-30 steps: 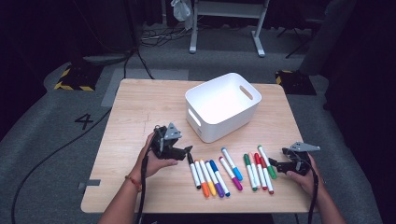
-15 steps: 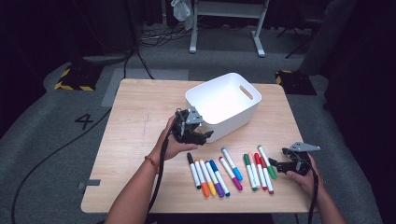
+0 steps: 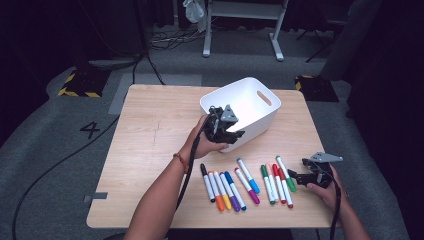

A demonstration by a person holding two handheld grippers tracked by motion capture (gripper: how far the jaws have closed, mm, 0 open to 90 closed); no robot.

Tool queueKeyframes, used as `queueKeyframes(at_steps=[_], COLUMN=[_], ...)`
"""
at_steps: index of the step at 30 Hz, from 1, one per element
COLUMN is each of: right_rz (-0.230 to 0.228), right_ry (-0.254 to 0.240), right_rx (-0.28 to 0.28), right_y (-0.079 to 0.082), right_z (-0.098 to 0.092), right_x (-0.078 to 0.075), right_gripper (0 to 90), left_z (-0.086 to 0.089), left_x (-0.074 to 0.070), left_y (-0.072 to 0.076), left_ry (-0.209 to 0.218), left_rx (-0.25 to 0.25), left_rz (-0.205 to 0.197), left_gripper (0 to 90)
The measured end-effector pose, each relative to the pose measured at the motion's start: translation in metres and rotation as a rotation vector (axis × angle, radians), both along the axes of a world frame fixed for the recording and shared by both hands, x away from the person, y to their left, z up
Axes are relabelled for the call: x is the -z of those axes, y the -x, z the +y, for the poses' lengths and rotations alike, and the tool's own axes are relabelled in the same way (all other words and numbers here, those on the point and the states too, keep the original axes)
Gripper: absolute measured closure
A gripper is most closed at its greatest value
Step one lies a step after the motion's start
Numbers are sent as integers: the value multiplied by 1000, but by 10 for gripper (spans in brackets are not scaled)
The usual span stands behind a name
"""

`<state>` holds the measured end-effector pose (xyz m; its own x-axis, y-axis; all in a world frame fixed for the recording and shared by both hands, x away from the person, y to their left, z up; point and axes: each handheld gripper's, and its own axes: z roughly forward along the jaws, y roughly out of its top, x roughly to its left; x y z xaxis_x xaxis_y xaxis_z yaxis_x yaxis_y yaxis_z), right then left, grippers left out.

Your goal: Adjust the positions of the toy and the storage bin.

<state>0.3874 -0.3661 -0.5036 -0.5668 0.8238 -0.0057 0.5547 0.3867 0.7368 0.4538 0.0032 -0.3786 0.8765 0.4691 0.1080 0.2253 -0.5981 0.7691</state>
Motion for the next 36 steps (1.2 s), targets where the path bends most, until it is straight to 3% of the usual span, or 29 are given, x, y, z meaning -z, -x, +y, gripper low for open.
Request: queueKeyframes(at_steps=[2, 6, 7, 10, 11, 19, 33, 36], right_rz=[0, 0, 0, 0, 0, 0, 1, 0], right_ry=[0, 0, 0, 0, 0, 0, 0, 0], right_rx=[-1, -2, -2, -2, -2, -4, -5, -5], right_y=[0, 0, 0, 0, 0, 0, 0, 0], right_z=[0, 0, 0, 0, 0, 0, 0, 0], right_x=[0, 0, 0, 0, 0, 0, 0, 0], right_gripper=[164, 164, 164, 164, 164, 163, 163, 163], left_z=[-6, -10, -9, -7, -6, 6, 50, 55], left_x=[4, 10, 12, 12, 13, 13, 12, 12], left_y=[-4, -8, -11, -13, -13, -8, 22, 24], left_ry=[-38, -70, -49, -48, -41, -33, -40, -36], left_rx=[13, 19, 33, 41, 61, 114, 276, 285], left_rz=[22, 48, 67, 80, 86, 89, 117, 129], left_gripper=[574, 647, 702, 783, 846, 855, 852, 851])
